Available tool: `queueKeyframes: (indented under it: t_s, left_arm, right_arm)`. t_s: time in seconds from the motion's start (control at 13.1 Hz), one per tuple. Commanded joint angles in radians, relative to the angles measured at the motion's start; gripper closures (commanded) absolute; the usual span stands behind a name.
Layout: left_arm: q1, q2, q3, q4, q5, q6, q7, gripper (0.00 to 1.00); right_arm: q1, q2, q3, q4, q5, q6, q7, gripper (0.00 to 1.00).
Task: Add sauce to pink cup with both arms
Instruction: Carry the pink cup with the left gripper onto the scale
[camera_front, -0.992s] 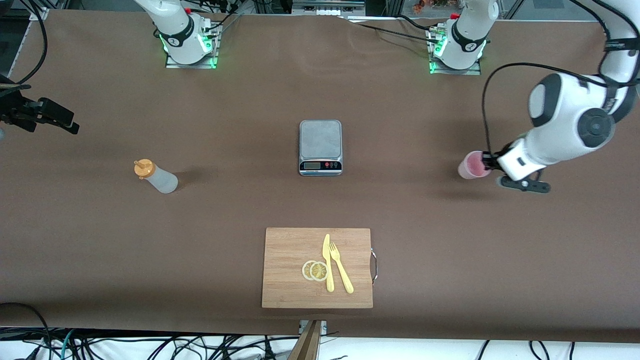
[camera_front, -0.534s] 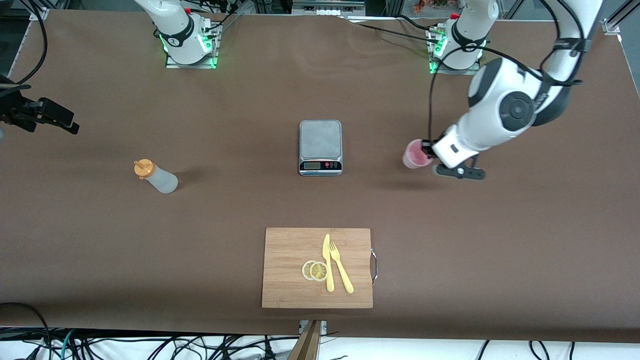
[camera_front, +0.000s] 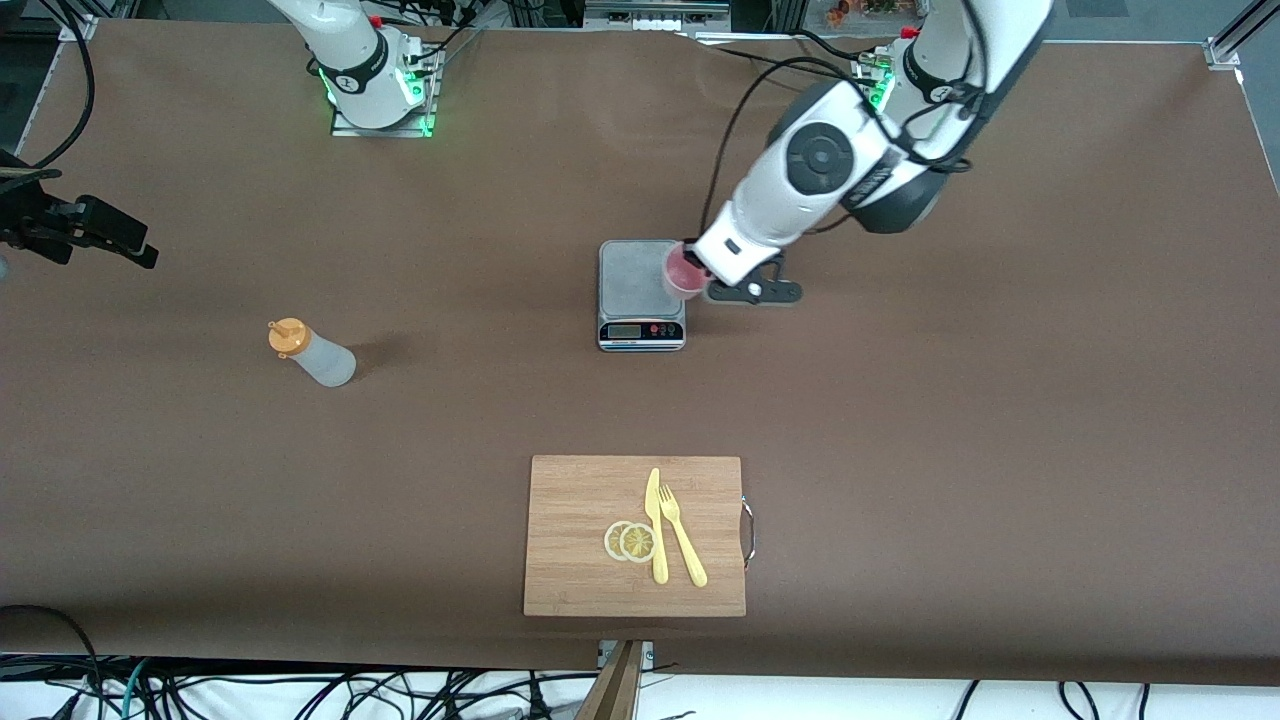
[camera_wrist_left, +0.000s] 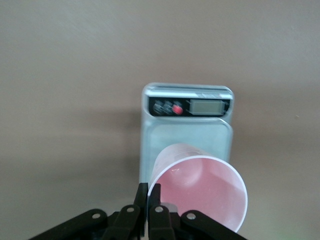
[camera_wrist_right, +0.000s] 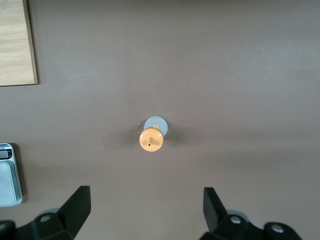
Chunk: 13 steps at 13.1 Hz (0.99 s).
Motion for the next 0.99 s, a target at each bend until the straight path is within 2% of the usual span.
queueKeyframes:
  t_s: [0.0,0.38,0.69,0.76,0.84,0.92]
  left_arm:
    - [-0.065,0.069,0.015,0.035,0.022,0.049,-0.084,1.00]
    - [-0.111,0.175,0.015,0.036,0.301,0.111,-0.343,1.00]
    - [-0.122,0.193,0.015,0.044,0.319,0.123,-0.364,1.00]
    - [-0.120,0.193,0.015,0.044,0.319,0.123,-0.365,0.84]
    - [-0.120,0.193,0.015,0.045,0.319,0.123,-0.376,0.26]
    - [-0.120,0.192,0.015,0.045,0.319,0.122,-0.376,0.00]
  right_arm:
    - [-0.002,-0.004,-0.002,0.000,0.003,0.000,-0.003,0.00]
    - [-0.002,-0.004,-0.002,0.000,0.003,0.000,-0.003,0.00]
    - [-0.002,-0.004,-0.002,0.000,0.003,0.000,-0.003,0.00]
    - [-0.002,-0.004,-0.002,0.000,0.003,0.000,-0.003,0.00]
    - [-0.002,-0.004,-0.002,0.000,0.003,0.000,-0.003,0.00]
    - [-0.002,-0.004,-0.002,0.000,0.003,0.001,-0.003,0.00]
